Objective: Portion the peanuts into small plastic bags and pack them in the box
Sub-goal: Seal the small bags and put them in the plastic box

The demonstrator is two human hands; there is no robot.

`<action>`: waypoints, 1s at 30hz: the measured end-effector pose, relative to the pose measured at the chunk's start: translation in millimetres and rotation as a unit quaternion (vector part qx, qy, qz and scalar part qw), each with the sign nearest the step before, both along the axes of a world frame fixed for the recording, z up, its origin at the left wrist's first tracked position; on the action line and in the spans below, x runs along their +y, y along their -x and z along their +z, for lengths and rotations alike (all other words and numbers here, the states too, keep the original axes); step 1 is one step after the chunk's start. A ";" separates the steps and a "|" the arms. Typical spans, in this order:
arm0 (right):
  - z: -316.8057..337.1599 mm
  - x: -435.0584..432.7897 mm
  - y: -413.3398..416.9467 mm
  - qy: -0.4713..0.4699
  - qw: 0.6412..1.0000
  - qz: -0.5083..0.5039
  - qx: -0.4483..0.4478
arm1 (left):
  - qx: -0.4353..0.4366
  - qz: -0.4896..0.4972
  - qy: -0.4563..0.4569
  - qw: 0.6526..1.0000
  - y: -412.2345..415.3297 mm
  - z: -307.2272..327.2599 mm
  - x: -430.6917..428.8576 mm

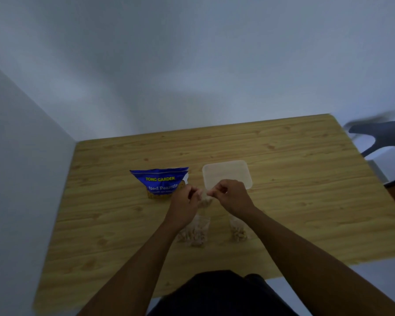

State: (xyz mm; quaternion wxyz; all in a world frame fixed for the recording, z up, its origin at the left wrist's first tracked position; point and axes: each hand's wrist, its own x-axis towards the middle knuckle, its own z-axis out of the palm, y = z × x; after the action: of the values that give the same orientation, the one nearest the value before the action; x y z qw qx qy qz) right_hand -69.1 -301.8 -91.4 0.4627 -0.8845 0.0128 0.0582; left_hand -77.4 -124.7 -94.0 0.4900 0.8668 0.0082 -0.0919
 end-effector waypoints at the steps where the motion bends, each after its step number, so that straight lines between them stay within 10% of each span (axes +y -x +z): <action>1: -1.6 -1.6 0.8 -0.015 1.000 -0.001 0.000 | 0.005 0.005 0.008 1.000 0.7 1.3 -1.3; 30: -12.9 -22.2 8.8 -0.057 0.997 0.000 0.056 | 0.010 0.015 0.059 0.998 11.1 -7.0 -33.5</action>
State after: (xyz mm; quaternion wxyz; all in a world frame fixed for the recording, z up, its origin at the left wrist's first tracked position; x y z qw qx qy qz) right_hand -77.8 -324.1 -104.3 0.5109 -0.8521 0.0354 0.1081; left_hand -88.5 -158.2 -100.9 0.5418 0.8350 0.0207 -0.0935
